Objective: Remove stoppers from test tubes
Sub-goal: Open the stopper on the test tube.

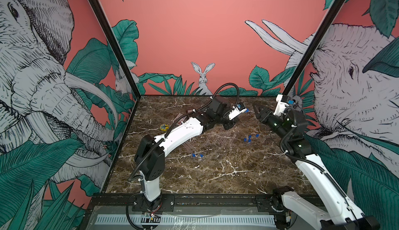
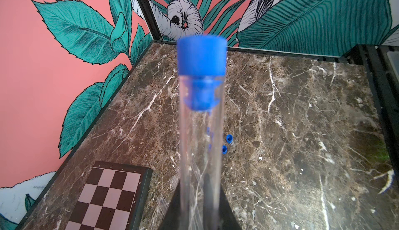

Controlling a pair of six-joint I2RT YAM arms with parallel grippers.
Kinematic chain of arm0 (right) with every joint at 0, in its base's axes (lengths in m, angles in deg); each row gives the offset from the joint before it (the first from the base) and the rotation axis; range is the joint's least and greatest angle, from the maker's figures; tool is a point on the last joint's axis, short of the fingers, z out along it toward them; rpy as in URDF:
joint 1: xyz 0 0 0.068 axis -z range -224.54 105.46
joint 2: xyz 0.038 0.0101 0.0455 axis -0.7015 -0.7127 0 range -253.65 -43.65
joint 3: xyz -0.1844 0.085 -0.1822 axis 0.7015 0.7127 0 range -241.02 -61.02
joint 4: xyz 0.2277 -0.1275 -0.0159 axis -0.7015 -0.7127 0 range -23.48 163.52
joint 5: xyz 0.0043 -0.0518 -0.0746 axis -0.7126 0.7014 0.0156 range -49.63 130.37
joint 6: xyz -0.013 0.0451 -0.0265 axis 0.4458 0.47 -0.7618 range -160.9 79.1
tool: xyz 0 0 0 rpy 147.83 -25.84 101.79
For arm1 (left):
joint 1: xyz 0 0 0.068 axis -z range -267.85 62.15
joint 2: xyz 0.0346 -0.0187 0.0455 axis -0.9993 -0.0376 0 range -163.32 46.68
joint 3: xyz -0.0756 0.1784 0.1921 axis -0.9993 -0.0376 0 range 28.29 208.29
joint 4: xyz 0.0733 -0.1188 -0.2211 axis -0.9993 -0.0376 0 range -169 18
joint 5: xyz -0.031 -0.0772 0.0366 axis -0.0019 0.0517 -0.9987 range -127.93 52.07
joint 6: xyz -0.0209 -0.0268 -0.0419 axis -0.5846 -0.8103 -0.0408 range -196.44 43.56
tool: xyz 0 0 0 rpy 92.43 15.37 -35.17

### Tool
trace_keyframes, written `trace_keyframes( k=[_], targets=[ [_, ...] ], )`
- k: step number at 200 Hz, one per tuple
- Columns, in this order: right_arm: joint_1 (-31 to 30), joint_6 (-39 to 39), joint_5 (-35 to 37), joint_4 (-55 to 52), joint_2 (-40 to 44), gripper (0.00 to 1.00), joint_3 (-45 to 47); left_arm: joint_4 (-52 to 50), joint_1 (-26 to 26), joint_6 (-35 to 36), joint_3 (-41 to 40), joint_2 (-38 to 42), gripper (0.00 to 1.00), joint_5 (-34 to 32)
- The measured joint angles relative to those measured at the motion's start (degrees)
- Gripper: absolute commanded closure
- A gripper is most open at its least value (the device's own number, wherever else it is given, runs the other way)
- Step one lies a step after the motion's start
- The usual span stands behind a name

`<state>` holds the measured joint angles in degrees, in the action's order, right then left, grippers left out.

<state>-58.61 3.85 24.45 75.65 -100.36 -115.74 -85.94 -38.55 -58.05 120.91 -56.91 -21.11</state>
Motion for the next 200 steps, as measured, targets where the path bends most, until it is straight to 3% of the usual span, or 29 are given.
trace_keyframes(
  k=[57,110,200],
  targets=[
    [0.00,7.85,-3.67,-0.31,-10.49,0.58,-3.69,-1.33,0.94,-2.21,0.02,0.00,1.00,-1.20],
    [0.00,12.09,-7.10,0.90,-12.15,0.66,-5.16,-4.24,0.94,-4.52,2.03,-0.44,1.00,-2.80],
    [-0.02,13.77,-8.31,1.51,-13.88,0.69,-5.20,-6.25,0.92,-5.88,4.02,-1.79,1.00,-3.13]
  ],
)
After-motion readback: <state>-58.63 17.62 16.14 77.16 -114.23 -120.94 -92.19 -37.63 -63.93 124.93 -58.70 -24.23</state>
